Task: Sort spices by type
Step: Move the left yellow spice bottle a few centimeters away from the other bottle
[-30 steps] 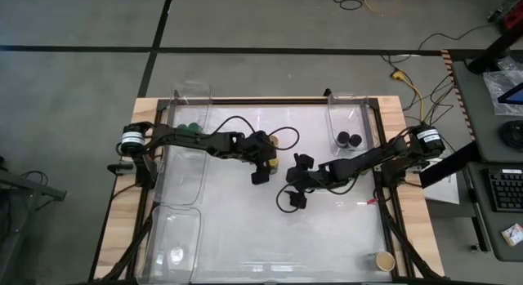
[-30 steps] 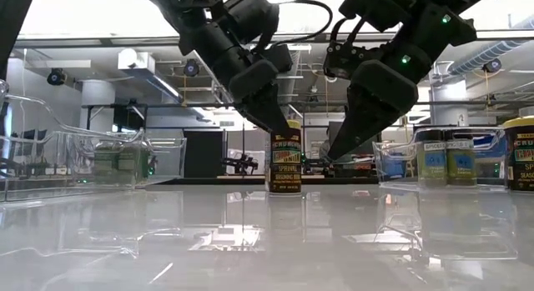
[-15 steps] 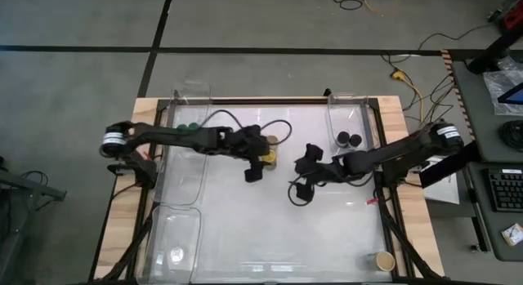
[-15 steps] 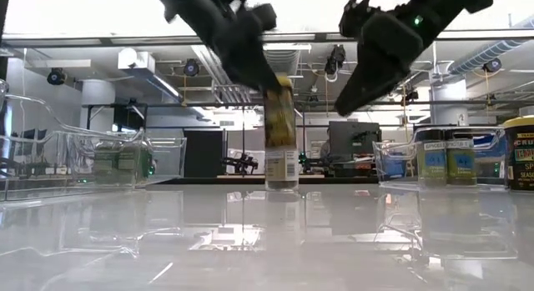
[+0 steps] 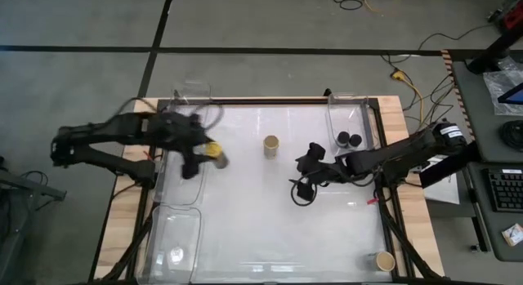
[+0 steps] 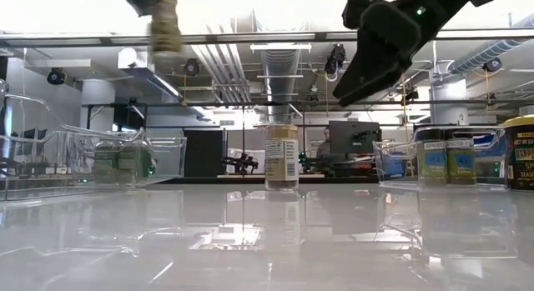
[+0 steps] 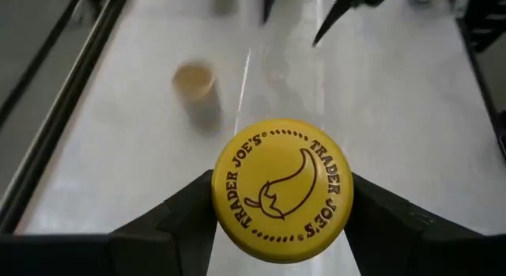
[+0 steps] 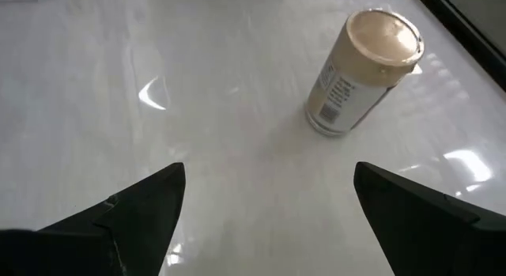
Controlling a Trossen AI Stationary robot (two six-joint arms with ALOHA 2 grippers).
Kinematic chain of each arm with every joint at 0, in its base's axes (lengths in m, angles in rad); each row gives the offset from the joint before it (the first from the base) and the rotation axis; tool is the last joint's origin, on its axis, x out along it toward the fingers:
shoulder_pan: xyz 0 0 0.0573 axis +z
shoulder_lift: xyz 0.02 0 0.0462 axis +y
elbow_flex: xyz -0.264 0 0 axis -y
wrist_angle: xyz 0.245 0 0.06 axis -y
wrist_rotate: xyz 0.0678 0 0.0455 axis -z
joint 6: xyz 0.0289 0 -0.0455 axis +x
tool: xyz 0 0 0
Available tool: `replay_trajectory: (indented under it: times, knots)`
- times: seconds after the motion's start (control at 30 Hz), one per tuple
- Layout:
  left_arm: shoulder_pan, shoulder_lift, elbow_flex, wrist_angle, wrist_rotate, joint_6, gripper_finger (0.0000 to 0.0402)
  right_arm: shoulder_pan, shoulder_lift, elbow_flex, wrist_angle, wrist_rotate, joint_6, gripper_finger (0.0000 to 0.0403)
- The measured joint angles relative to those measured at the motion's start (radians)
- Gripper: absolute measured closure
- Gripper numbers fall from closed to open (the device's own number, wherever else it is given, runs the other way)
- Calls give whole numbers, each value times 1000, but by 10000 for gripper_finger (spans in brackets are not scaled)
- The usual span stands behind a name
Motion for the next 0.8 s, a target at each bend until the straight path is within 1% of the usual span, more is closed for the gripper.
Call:
replay_trajectory:
  times: [0.1, 0.2, 0.33, 0.43, 0.53, 0.67, 0.8]
  knots:
    - [1, -93, -1, -152, -66, -83, 191, 0, 32, 0, 14, 9, 11, 44]
    - [1, -162, -17, -222, -108, -128, 191, 0, 62, 0, 40, 11, 18, 44]
    - [1, -242, -93, -219, -109, -142, 191, 0, 93, 0, 106, 10, 26, 44]
    - [3, -292, -182, -219, -142, -189, 191, 0, 103, 0, 126, 8, 35, 44]
    - [4, -336, -278, -205, -145, -216, 191, 2, 102, 0, 126, 8, 51, 44]
    - [3, -363, -401, -149, -124, -200, 191, 2, 93, 3, 125, 8, 51, 44]
    - [3, -365, -499, -99, -65, -160, 191, 2, 89, 17, 125, 8, 50, 44]
